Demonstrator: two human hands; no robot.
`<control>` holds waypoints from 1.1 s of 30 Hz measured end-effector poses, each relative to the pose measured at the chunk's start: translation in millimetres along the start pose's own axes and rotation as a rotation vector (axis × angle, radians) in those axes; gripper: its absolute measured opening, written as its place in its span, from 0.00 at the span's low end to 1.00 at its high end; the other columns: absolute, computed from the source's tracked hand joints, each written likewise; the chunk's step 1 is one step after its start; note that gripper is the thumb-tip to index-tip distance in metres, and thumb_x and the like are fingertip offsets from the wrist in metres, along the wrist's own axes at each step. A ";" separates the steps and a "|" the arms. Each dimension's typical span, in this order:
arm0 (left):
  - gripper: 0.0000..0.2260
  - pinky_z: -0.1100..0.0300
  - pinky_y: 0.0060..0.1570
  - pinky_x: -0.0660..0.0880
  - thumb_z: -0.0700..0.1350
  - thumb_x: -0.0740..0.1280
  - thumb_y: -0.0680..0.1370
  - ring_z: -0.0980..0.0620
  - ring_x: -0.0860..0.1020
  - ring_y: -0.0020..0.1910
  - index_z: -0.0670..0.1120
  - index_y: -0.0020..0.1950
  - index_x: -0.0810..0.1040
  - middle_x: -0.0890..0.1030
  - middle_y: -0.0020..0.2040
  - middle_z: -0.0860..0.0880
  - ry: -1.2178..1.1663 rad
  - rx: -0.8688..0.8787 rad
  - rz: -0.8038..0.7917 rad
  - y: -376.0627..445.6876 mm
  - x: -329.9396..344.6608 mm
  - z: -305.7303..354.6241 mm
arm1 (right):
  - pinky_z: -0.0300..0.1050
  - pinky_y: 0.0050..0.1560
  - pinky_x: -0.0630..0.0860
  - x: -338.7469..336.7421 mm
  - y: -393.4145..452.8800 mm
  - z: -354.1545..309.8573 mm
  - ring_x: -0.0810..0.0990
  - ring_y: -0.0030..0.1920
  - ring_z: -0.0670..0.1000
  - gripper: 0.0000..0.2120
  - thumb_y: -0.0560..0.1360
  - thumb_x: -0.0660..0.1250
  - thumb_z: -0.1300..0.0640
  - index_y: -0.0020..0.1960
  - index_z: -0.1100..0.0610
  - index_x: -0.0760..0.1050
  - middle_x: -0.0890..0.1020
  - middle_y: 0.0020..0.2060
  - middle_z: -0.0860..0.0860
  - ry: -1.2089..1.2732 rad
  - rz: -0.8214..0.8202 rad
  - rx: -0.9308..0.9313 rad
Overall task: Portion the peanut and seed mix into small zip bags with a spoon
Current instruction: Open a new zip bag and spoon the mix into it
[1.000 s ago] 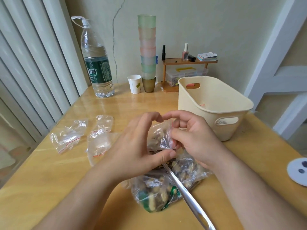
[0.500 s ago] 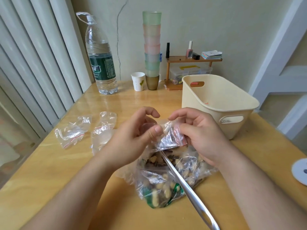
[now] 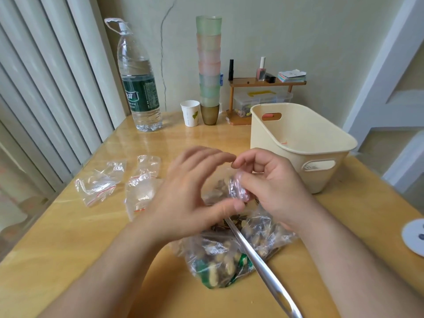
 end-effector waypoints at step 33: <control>0.29 0.56 0.66 0.77 0.63 0.80 0.65 0.57 0.82 0.61 0.57 0.64 0.82 0.86 0.55 0.59 -0.432 -0.229 -0.032 -3.1 2.4 -26.4 | 0.49 0.37 0.78 0.5 -1.6 7.4 0.82 0.35 0.54 0.11 0.79 0.70 0.49 0.54 0.53 0.71 0.82 0.36 0.52 -0.095 -0.074 0.084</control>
Point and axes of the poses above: each hand's wrist, its own y-axis towards the middle knuckle, its own x-axis out of the palm, z = x × y, the point moved 10 cm from there along y, towards the middle knuckle
